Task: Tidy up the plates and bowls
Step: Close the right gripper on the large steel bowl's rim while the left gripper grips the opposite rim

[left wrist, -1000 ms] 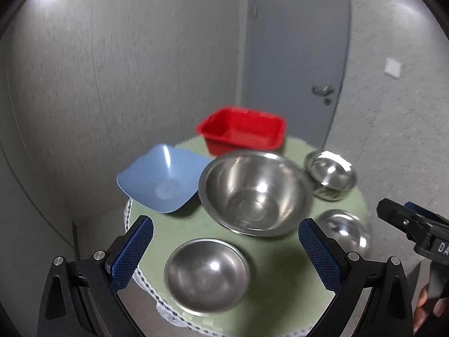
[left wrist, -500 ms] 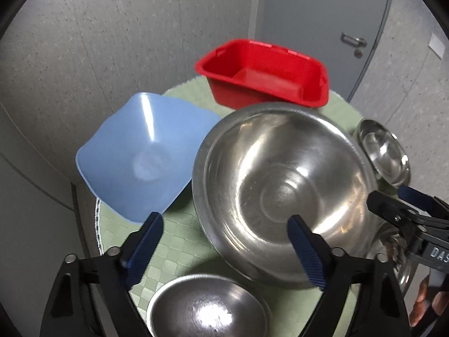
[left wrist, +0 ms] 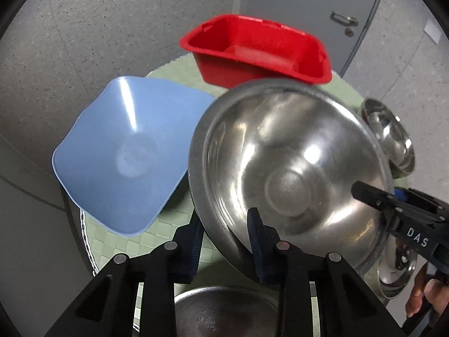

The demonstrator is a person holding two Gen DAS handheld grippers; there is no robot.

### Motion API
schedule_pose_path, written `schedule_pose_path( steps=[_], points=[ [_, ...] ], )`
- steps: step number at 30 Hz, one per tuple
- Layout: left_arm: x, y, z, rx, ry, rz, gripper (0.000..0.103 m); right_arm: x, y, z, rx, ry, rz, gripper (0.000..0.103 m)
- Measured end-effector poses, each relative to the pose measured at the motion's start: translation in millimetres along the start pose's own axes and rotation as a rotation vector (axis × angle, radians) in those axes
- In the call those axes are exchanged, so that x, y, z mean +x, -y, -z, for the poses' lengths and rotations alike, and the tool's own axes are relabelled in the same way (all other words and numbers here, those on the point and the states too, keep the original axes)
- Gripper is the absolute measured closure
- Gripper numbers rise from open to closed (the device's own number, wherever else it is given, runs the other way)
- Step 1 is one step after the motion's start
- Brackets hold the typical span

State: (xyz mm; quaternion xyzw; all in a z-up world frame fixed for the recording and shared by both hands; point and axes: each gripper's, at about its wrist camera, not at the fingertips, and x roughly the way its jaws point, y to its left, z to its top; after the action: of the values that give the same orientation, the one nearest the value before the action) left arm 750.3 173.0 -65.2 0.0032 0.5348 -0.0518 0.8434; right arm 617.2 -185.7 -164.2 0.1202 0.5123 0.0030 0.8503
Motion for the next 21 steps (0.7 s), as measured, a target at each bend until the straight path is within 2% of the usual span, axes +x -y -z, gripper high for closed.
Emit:
schedule_pose_path(
  steps=[7, 12, 14, 17, 21],
  points=[
    [-37.0, 1.7, 10.6, 0.037, 0.065, 0.033, 0.076, -34.9, -7.5, -0.8, -0.004, 0.042, -0.022, 0.075],
    [-68.2, -2.0, 6.1, 0.063, 0.144, 0.062, 0.076, -73.3, -17.1, -9.4, -0.020, 0.120, -0.028, 0.075],
    [-77.4, -1.2, -4.0, 0.072, 0.178, 0.064, 0.076, -82.0, -18.9, -25.1, -0.026, 0.156, -0.025, 0.075],
    [-77.0, -2.6, -36.6, 0.077, 0.217, 0.063, 0.076, -81.8, -24.6, -55.6, -0.039, 0.193, -0.015, 0.075],
    [-64.1, -6.5, -78.1, 0.083, 0.228, 0.046, 0.076, -65.7, -23.6, -108.4, -0.036, 0.204, -0.037, 0.075]
  ],
)
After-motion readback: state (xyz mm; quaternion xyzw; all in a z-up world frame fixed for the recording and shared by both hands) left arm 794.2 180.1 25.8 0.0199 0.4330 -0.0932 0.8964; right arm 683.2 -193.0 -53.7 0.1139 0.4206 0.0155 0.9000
